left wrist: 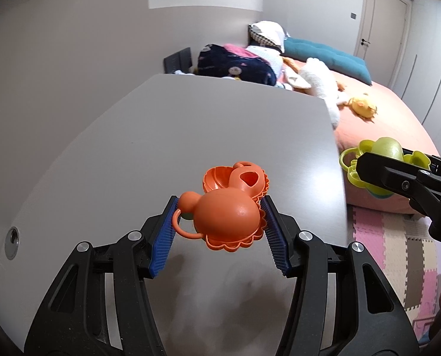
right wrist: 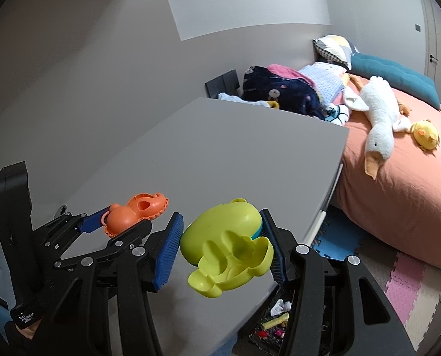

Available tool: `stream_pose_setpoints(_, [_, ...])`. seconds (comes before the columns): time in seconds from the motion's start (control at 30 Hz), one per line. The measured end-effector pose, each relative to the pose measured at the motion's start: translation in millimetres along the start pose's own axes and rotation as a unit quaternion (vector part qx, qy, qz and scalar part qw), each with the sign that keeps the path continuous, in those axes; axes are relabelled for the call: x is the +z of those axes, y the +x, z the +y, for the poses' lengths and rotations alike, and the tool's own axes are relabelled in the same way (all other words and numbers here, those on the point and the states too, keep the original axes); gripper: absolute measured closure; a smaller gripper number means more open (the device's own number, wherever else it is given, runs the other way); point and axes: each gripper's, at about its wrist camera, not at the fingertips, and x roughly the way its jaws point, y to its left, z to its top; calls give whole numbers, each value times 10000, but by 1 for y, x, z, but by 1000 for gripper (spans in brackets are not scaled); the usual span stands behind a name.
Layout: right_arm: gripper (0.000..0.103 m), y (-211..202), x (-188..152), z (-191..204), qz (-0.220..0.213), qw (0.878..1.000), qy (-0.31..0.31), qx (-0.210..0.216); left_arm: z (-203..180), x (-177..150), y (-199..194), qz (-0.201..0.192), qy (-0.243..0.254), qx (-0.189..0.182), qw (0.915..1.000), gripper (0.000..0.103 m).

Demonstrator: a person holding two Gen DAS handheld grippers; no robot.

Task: Collect trash
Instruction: 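Carry the orange and lime-green toys off the desk over the black bin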

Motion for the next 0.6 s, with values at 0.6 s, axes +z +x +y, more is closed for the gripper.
stream_pose_setpoints(0.6, [49,-53,-38,-55,-185,9985,366,-351,-70,-10,-5,-17,406,-401,9984,49])
